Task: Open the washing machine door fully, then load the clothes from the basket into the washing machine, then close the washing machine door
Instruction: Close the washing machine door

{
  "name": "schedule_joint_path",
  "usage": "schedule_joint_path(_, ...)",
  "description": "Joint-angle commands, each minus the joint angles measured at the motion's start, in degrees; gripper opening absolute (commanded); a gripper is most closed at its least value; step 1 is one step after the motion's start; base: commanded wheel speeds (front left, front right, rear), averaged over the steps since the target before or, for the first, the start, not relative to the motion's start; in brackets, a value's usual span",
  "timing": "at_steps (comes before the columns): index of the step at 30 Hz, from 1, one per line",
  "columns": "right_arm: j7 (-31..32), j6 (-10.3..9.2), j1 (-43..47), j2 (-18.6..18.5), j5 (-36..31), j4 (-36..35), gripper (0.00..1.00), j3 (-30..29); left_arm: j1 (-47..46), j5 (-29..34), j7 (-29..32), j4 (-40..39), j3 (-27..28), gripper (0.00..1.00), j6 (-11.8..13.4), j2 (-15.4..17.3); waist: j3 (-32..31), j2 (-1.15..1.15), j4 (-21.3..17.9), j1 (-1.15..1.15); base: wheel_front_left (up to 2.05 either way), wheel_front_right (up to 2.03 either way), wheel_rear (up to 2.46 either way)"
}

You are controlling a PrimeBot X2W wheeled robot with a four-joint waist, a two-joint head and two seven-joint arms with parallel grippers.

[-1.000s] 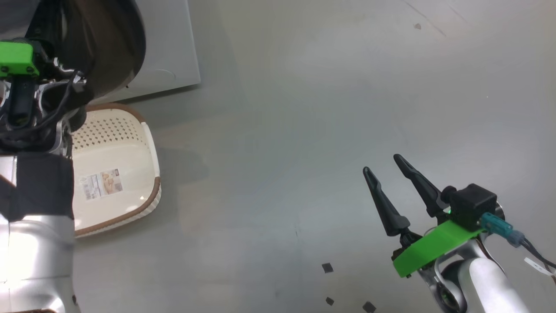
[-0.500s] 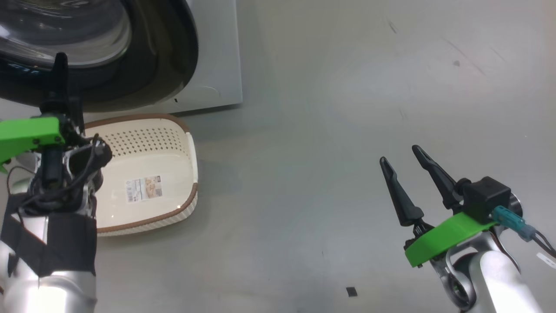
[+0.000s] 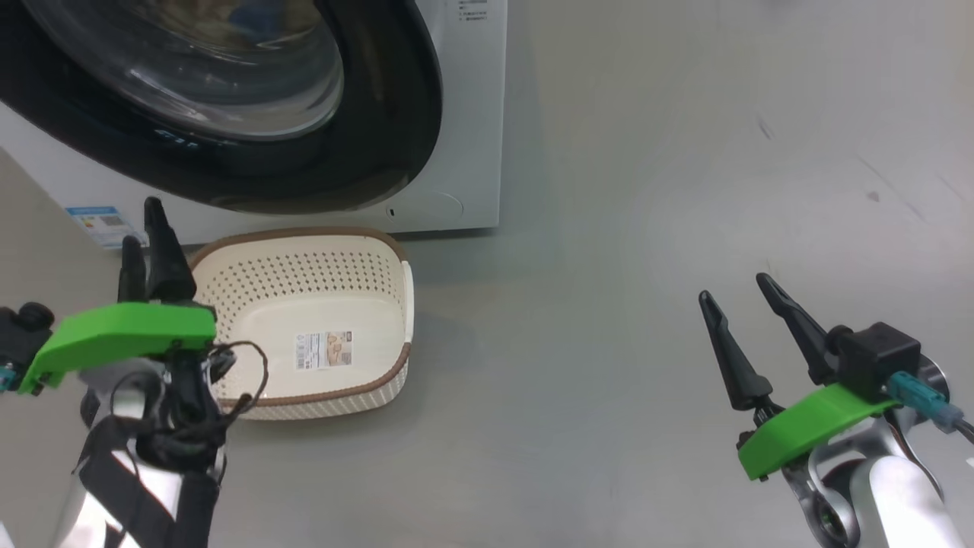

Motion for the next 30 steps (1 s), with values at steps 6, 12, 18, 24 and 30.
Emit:
schedule_joint_path(6, 1.04, 0.2, 1.35, -0.1, -1.12, -2.92, 1.0, -0.23, 6.15, 16.34, -1.15, -7.9, -0.47, 1.0, 6.35, 2.39, -4.13, 0.0, 2.17, 0.01, 0.0, 0.0, 0.0)
schedule_joint_path(12, 1.9, 0.2, 3.83, -0.1, -1.47, -3.84, 1.0, -1.02, 12.94, 27.37, -1.18, -12.0, -3.93, 1.0, 9.93, 3.43, -6.59, 0.0, 3.31, 0.01, 0.0, 0.0, 0.0)
schedule_joint_path(18, 3.23, 0.2, 6.95, -0.1, -1.78, -5.28, 1.0, -1.6, 19.15, 33.91, -1.02, -15.43, -8.44, 1.0, 11.95, 4.89, -8.73, 0.0, 4.51, 0.01, 0.0, 0.0, 0.0)
schedule_joint_path(24, 4.19, 0.2, 8.76, -0.1, -1.86, -6.84, 1.0, -1.88, 22.33, 37.74, 0.32, -18.94, -10.79, 1.0, 13.68, 6.95, -9.41, 0.0, 5.03, 0.01, 0.0, 0.0, 0.0)
schedule_joint_path(30, 4.58, 0.2, 9.53, -0.1, -1.62, -7.99, 1.0, -1.65, 23.85, 39.63, 2.03, -21.58, -12.45, 1.0, 14.86, 7.88, -9.69, 0.0, 5.26, 0.01, 0.0, 0.0, 0.0)
